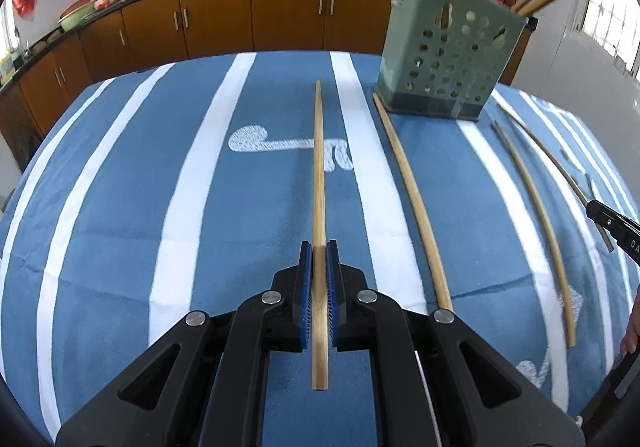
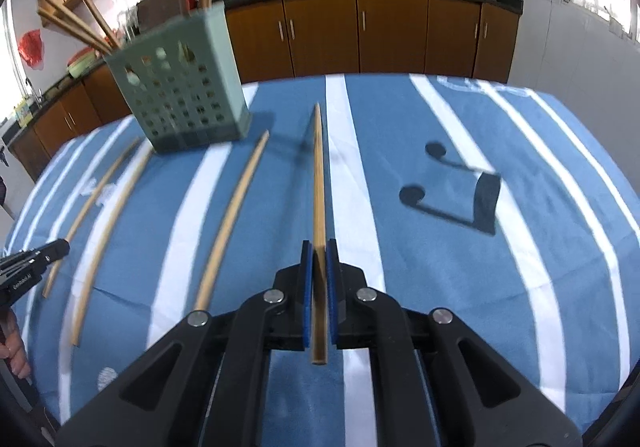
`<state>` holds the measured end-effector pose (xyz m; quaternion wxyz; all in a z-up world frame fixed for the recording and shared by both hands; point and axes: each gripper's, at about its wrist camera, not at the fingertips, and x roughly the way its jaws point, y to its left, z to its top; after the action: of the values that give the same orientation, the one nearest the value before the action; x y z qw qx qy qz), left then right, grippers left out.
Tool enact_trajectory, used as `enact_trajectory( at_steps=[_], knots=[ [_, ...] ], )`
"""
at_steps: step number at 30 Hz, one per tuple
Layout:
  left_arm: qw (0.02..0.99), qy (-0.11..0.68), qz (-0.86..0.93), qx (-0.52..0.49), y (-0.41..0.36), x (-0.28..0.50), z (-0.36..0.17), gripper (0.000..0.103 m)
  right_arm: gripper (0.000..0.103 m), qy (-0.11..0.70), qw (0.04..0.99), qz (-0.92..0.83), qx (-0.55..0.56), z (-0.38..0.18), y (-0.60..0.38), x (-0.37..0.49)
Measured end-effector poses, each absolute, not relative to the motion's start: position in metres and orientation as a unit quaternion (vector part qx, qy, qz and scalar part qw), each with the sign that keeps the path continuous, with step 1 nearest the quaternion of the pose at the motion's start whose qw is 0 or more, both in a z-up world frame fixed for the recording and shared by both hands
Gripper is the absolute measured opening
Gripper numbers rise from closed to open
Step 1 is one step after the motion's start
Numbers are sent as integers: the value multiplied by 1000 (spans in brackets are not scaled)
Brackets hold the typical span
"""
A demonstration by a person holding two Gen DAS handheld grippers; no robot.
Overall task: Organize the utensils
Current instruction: 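Lift both held chopsticks and carry them over the green holder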
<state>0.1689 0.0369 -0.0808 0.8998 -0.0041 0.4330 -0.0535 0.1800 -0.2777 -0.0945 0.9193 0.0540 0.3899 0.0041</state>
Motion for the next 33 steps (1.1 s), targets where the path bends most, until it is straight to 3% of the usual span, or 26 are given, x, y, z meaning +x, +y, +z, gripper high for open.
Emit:
enact_trajectory(
  at_steps=[19, 33],
  knots=[
    [948, 308, -69, -36, 51, 148, 11, 7, 8, 255, 964, 12, 78, -3, -289, 153],
    [961, 266, -70, -31, 47, 150, 39, 7, 8, 203, 976, 27, 74, 31, -283, 148]
  ],
)
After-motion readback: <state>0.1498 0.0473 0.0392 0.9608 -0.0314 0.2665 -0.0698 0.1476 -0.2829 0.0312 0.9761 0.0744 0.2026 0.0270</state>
